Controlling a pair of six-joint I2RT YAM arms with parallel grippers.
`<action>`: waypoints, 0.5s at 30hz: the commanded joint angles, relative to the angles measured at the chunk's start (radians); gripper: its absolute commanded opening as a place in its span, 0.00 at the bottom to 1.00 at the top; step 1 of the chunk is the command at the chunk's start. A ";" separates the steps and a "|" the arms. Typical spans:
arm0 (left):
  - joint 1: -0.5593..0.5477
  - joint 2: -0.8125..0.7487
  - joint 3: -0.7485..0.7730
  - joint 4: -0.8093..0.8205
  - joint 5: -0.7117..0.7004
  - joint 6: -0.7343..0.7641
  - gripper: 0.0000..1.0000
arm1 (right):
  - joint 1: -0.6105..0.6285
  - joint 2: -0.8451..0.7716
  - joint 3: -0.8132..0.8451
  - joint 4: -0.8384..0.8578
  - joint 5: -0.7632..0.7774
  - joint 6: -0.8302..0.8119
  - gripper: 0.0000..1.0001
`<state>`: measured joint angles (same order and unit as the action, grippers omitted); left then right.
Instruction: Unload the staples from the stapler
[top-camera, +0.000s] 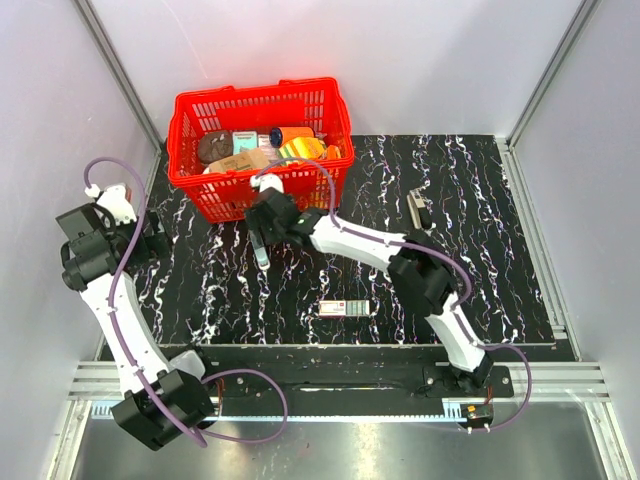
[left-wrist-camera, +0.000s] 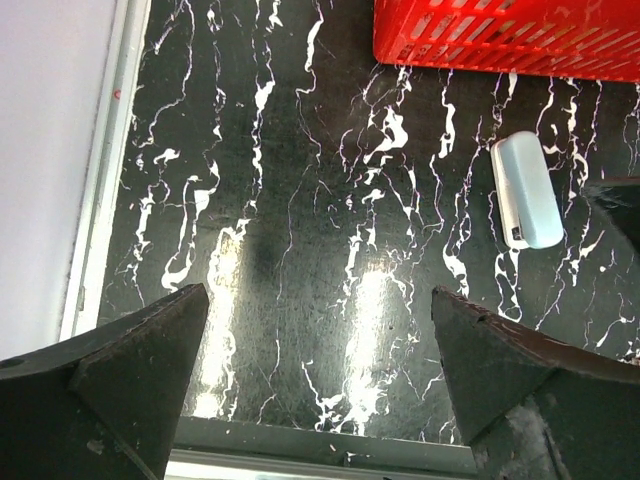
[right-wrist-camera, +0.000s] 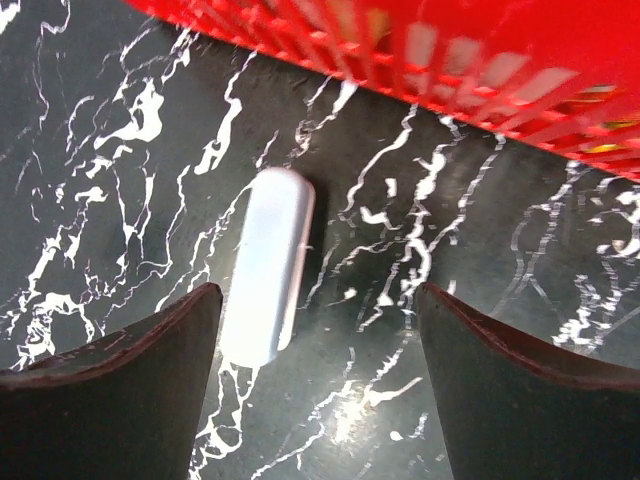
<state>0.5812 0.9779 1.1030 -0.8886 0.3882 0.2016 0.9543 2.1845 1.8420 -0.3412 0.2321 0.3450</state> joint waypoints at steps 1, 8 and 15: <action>0.016 -0.008 -0.037 0.051 0.046 0.025 0.99 | 0.073 0.078 0.102 -0.056 0.130 -0.041 0.84; 0.017 0.008 -0.049 0.063 0.054 0.028 0.99 | 0.083 0.123 0.114 -0.045 0.128 -0.003 0.82; 0.017 -0.002 -0.063 0.065 0.043 0.061 0.99 | 0.090 0.187 0.197 -0.110 0.128 0.029 0.67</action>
<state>0.5915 0.9901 1.0496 -0.8658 0.4133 0.2291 1.0443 2.3432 1.9503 -0.4164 0.3283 0.3443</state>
